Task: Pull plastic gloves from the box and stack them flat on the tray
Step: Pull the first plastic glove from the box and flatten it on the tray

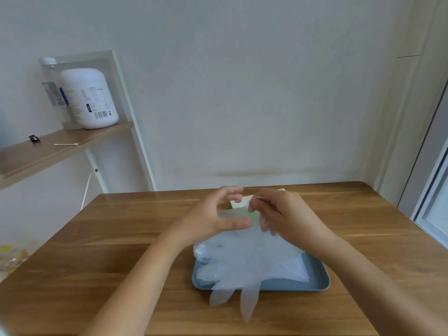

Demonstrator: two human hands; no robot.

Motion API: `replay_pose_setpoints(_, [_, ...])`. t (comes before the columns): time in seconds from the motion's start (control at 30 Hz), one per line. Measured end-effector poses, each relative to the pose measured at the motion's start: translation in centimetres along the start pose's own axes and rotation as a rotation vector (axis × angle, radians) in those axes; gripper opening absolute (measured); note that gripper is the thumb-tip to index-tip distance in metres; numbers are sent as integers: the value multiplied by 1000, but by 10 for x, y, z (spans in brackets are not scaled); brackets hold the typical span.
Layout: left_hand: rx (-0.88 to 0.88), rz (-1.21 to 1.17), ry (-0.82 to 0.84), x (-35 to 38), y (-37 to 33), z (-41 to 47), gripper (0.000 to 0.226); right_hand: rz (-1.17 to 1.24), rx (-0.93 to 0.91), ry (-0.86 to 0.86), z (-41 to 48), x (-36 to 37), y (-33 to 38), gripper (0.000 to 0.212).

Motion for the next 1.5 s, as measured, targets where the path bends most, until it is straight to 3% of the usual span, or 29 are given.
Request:
replay_pose_setpoints(0.17, [-59,-15,123,7,13,15,28,54,-25,-32,0,-13,5,23])
replay_pose_setpoints(0.27, [-79,-248,259,11,21,13,12,155,12,-92,-5,-22,-5,24])
replay_pose_setpoints(0.37, [-154,-493,267,12,29,15,14,201,91,-150,-11,-27,-22,25])
replay_pose_setpoints(0.43, [-213,-516,256,11,36,20,30,200,156,-183,-13,-26,-36,25])
replay_pose_setpoints(0.5, [-254,-408,256,8,36,24,38,187,205,-196,-15,-22,-50,26])
replay_pose_setpoints(0.67, [-356,-106,271,-2,40,43,23,122,318,-167,-21,-8,-82,27])
replay_pose_setpoints(0.87, [-386,309,253,17,61,74,30,-170,442,-16,-34,10,-125,36])
replay_pose_setpoints(1.07, [-484,450,245,30,90,86,29,-415,487,97,-39,32,-152,36])
replay_pose_setpoints(1.17, [-513,558,126,20,99,90,28,-476,501,153,-41,37,-159,35])
replay_pose_setpoints(1.27, [-520,682,-97,1,97,89,28,-495,499,176,-41,39,-161,28])
replay_pose_setpoints(1.4, [-245,605,-415,-1,48,68,16,-503,501,176,-41,42,-163,29])
replay_pose_setpoints(1.5, [-80,422,-369,40,20,48,11,-489,506,168,-42,42,-166,30])
Point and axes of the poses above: each hand's wrist, its own z-axis towards the middle knuckle, its own x-axis out of the palm, y = z × x, the point moved 8 cm from there along z, towards the middle knuckle, and after that the axes turned 10 degrees about -x, right-handed, at the moved point
